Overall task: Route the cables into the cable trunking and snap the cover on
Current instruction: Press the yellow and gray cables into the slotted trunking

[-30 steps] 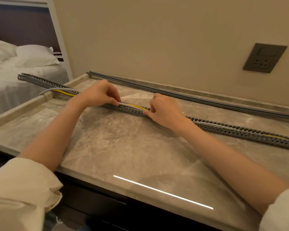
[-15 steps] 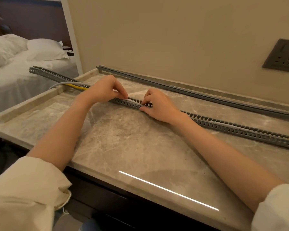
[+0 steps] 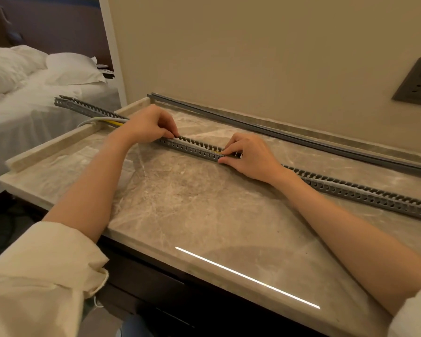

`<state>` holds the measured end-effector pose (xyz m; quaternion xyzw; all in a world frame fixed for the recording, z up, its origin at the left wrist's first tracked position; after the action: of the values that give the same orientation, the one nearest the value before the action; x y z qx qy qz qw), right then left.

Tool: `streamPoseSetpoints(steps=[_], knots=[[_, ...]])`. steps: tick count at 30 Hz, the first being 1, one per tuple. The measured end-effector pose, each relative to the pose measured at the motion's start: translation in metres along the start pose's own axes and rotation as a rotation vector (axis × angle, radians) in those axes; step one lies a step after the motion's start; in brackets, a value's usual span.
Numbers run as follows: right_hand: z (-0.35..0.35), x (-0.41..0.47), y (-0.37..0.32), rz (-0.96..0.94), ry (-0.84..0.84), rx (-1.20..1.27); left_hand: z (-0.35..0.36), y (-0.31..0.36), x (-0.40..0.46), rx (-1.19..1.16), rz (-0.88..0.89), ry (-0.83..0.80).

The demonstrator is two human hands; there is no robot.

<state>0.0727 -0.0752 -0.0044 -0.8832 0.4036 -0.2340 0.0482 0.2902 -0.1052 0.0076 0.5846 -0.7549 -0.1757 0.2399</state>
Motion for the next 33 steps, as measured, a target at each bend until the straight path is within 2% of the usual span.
streamPoseSetpoints(steps=[6,10,13,16,20,21,23,26,29,33], knots=[[0.002,0.014,-0.010,-0.035,-0.097,-0.168,0.004,-0.008,0.001,-0.272,-0.102,0.022],[0.019,0.033,-0.031,-0.107,-0.164,-0.102,0.005,-0.013,0.004,-0.408,-0.165,0.035],[0.034,0.050,-0.045,-0.129,-0.212,-0.080,0.004,-0.020,0.005,-0.390,-0.202,0.072],[0.048,0.063,-0.051,-0.126,-0.236,-0.092,-0.001,-0.027,0.004,-0.461,-0.242,0.146],[0.053,0.070,-0.049,-0.090,-0.148,-0.047,-0.016,-0.029,-0.004,-0.615,-0.231,0.332],[0.053,0.071,-0.047,-0.085,-0.140,-0.040,-0.024,-0.032,-0.008,-0.579,-0.229,0.381],[0.053,0.074,-0.046,-0.074,-0.147,-0.039,-0.044,-0.039,-0.013,-0.342,-0.220,0.418],[0.050,0.078,-0.048,-0.054,-0.146,-0.012,-0.072,-0.052,-0.023,0.101,-0.198,0.303],[0.046,0.082,-0.056,-0.045,-0.107,-0.038,-0.087,-0.070,-0.034,0.209,-0.176,0.228],[0.046,0.096,-0.081,-0.089,-0.039,-0.249,-0.085,-0.081,-0.041,0.238,-0.100,0.331]])
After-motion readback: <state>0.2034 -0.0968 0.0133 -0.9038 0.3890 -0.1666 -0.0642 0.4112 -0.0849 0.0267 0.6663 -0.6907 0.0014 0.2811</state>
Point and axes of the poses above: each hand's wrist, its own x-axis towards the middle knuckle, its own z-axis out of the palm, y = z × x, the point moved 7 cm from there along x, towards the middle knuckle, and after that the axes turned 3 degrees about -y, right-handed, at the moved point
